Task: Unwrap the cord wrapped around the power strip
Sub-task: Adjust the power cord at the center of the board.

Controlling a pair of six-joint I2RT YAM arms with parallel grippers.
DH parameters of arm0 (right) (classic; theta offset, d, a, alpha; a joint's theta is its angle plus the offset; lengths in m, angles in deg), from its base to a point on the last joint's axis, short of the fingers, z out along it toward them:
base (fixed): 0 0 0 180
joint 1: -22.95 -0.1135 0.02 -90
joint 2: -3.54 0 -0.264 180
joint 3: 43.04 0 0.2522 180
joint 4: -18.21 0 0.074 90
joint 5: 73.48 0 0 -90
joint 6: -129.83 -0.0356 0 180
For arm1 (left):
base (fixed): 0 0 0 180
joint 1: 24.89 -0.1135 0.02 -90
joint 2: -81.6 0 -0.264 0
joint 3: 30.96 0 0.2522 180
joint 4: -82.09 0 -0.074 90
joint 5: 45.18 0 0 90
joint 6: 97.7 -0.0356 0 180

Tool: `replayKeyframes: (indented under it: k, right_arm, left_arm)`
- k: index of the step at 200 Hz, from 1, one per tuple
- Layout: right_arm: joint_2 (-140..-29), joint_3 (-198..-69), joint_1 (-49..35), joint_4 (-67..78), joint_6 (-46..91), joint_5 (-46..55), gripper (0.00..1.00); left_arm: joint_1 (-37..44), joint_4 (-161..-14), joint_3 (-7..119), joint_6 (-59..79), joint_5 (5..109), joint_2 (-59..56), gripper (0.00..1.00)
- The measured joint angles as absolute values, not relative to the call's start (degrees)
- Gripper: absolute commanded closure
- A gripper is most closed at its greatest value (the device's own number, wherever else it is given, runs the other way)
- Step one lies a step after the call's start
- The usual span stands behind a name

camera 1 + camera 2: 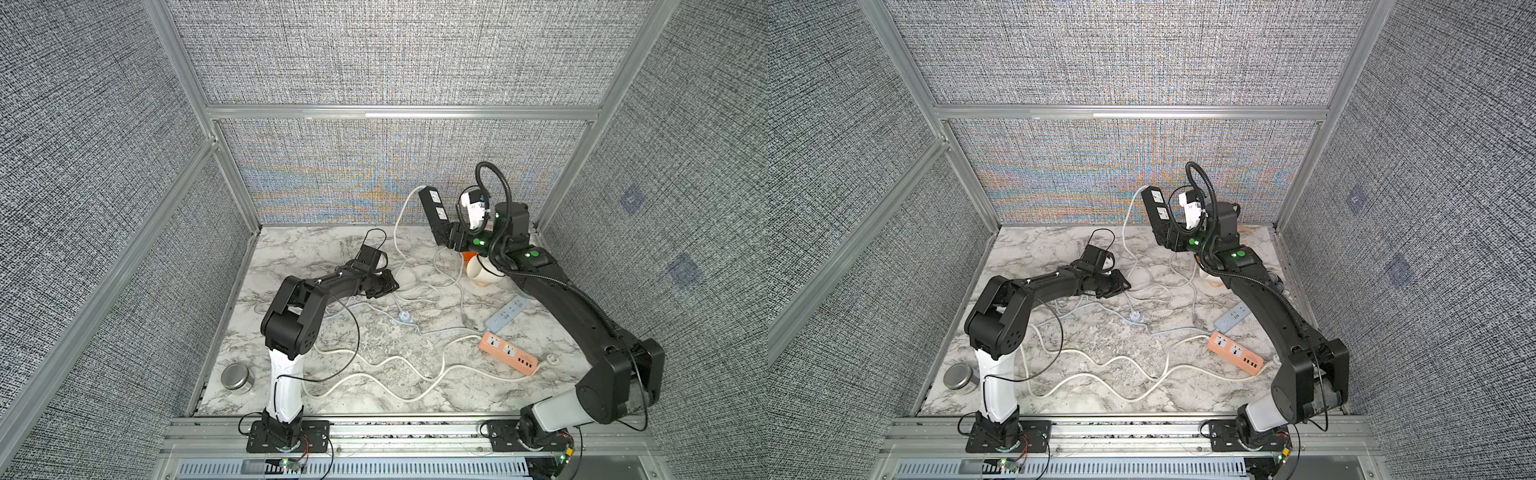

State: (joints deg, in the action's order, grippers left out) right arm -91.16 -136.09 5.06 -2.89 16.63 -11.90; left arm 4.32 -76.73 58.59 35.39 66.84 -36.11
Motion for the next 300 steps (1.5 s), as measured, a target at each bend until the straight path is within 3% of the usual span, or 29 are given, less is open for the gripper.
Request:
replayKeyframes:
  k: [29, 100, 179, 254, 300]
  right_arm:
    - [-91.2, -135.9, 5.2, -2.9, 16.6, -12.1, 1.0]
    - [-90.0, -135.8, 5.6, -3.1, 17.4, -12.0, 1.0]
    - [-88.1, -135.2, 6.8, -5.0, 19.0, -11.6, 1.0]
    - [-88.1, -135.2, 7.2, -11.6, 25.3, -4.6, 1.0]
    - [-91.3, -135.3, 4.5, -11.7, 23.8, -2.8, 1.0]
  left_arm:
    - [4.6, -76.7, 58.8, 35.2, 66.8, -36.8, 0.67]
    - [4.6, -75.0, 62.4, 34.2, 66.8, -35.9, 1.0]
    - [2.4, -69.1, 66.7, 31.6, 66.9, -27.2, 1.0]
    - [-13.1, -55.6, 80.2, 21.7, 71.6, -18.0, 1.0]
    - [-19.5, -42.8, 84.6, 9.4, 58.0, -18.7, 1.0]
